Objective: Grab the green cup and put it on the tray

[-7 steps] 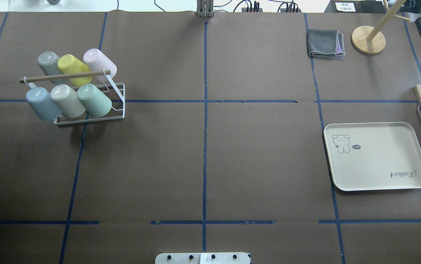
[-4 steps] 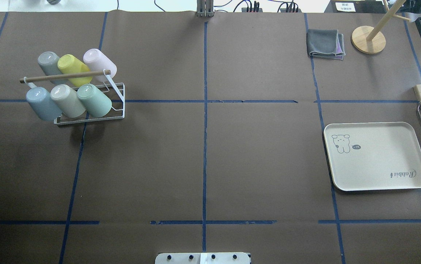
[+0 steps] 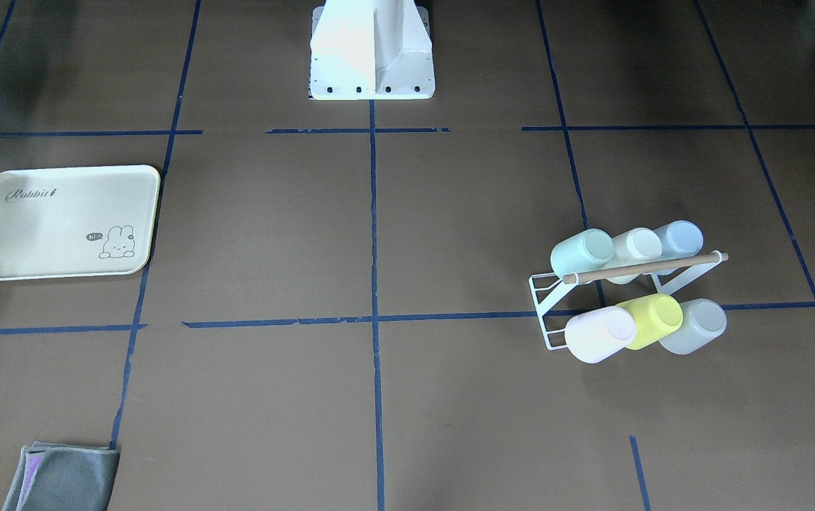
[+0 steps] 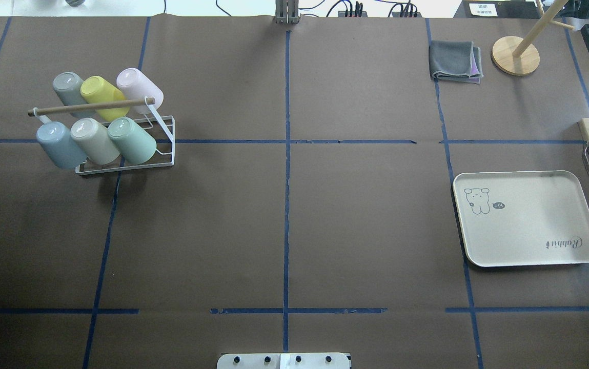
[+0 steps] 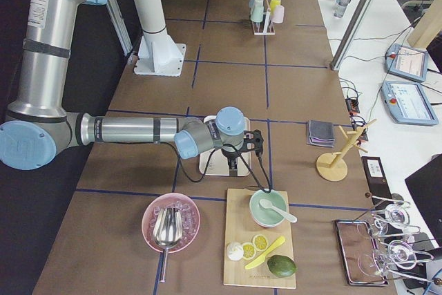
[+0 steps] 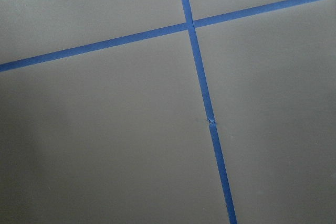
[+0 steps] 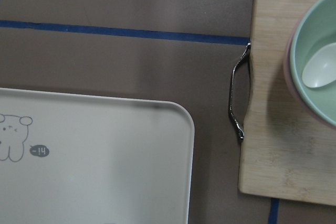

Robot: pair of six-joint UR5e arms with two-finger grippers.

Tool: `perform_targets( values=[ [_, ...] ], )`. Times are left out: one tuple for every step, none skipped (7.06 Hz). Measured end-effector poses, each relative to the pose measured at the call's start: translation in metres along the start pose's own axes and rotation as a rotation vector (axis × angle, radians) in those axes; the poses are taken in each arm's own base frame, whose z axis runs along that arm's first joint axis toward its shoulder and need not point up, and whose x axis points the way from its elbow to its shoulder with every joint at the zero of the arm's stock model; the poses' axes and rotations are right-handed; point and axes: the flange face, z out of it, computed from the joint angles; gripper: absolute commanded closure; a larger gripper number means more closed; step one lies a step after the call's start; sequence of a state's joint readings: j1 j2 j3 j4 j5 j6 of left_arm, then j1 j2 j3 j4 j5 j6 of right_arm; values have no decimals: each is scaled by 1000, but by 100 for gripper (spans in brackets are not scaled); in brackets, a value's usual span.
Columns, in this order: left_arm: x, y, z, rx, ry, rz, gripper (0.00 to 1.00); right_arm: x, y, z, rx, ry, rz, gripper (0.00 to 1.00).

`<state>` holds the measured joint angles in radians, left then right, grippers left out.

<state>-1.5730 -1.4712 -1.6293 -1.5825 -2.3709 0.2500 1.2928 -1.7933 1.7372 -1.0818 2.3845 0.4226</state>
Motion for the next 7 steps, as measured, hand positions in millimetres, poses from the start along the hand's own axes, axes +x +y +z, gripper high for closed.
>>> perform_targets(
  values=[
    [1, 0, 1, -1, 1, 2, 0, 3, 8, 26, 29, -9, 18, 1],
    [1, 0, 1, -2, 1, 2, 0, 9, 18, 54, 58, -20, 25, 5],
    [1, 0, 1, -2, 1, 2, 0, 12, 27, 72, 74, -29, 24, 14],
    [1, -1, 1, -2, 2, 3, 0, 12, 33, 84, 70, -33, 21, 21],
    [2, -1, 1, -1, 2, 4, 0, 13, 37, 92, 58, -33, 20, 32],
    [2, -1, 1, 0, 2, 4, 0, 13, 40, 98, 47, -32, 19, 34],
    [2, -1, 1, -1, 2, 4, 0, 14, 42, 103, 36, -30, 19, 37]
  ],
)
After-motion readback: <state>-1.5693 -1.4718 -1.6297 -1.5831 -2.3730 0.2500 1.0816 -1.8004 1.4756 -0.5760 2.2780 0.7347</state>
